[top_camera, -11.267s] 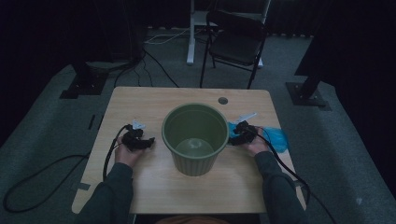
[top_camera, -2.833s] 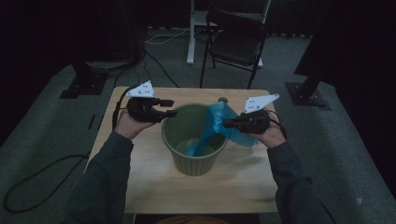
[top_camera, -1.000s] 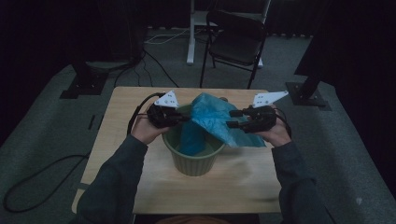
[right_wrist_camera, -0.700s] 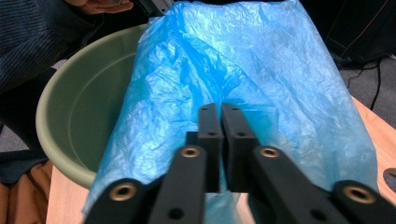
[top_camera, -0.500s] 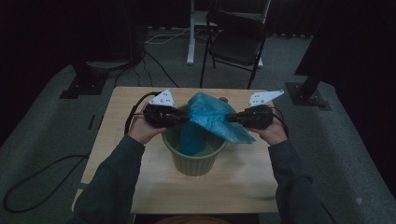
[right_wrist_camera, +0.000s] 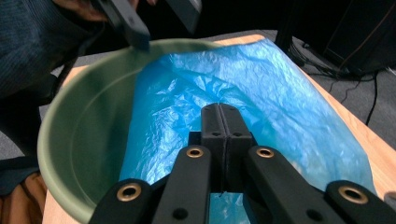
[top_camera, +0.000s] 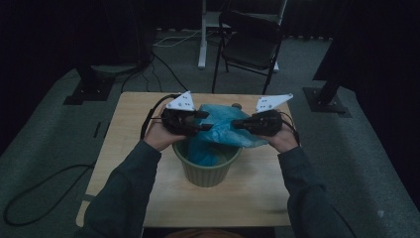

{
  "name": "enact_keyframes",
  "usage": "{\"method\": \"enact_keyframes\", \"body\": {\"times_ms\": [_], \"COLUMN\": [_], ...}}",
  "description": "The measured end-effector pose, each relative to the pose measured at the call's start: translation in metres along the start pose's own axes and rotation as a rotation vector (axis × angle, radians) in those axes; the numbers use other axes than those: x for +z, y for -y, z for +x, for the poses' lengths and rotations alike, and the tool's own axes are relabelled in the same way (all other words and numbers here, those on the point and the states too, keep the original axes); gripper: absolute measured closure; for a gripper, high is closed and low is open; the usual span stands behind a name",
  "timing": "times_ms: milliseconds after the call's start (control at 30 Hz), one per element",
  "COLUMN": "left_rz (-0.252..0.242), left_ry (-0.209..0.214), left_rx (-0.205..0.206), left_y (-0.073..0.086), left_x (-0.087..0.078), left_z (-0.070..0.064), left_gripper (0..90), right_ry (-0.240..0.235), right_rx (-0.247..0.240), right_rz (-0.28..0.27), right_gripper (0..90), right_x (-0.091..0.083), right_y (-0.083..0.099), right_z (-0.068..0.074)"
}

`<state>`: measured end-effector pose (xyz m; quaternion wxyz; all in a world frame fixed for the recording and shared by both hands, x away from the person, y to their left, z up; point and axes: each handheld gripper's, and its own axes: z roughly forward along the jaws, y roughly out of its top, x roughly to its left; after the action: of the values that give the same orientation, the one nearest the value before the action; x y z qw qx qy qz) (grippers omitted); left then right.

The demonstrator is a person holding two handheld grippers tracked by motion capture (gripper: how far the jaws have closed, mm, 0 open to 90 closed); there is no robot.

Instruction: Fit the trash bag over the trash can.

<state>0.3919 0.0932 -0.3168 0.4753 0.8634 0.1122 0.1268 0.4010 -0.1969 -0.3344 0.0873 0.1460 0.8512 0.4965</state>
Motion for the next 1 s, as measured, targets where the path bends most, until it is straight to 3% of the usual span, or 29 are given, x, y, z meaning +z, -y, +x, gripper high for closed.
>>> {"method": "enact_keyframes", "body": {"times_ms": [233, 400, 467, 533, 700, 900, 1000], "left_rz": [0.066, 0.086, 0.095, 0.102, 0.098, 0.078, 0.079], "left_ry": [0.015, 0.012, -0.007, -0.014, -0.034, -0.045, -0.054], "left_rx": [0.018, 0.055, 0.067, 0.072, 0.094, 0.108, 0.109], "left_y": [-0.004, -0.003, -0.003, -0.002, -0.001, -0.001, -0.002], "left_x": [0.023, 0.029, 0.029, 0.027, 0.022, 0.018, 0.018], "left_z": [-0.005, -0.010, -0.012, -0.013, -0.015, -0.017, -0.017], "left_gripper": [56.4, 82.6, 88.9, 89.6, 89.6, 89.1, 88.6], "right_ry": [-0.029, -0.038, -0.047, -0.045, -0.005, 0.071, 0.080], "right_rx": [-0.028, -0.043, -0.043, -0.037, 0.005, 0.028, 0.040], "right_rz": [-0.027, -0.030, -0.029, -0.035, -0.086, -0.043, -0.026], "right_gripper": [90.0, 89.9, 84.9, 77.1, 77.7, 85.1, 85.4], "right_x": [0.002, 0.000, -0.002, -0.006, -0.023, -0.022, -0.016], "right_y": [-0.007, -0.007, -0.007, -0.006, 0.000, 0.006, 0.008], "right_z": [0.007, 0.010, 0.010, 0.010, 0.002, -0.001, -0.002]}}
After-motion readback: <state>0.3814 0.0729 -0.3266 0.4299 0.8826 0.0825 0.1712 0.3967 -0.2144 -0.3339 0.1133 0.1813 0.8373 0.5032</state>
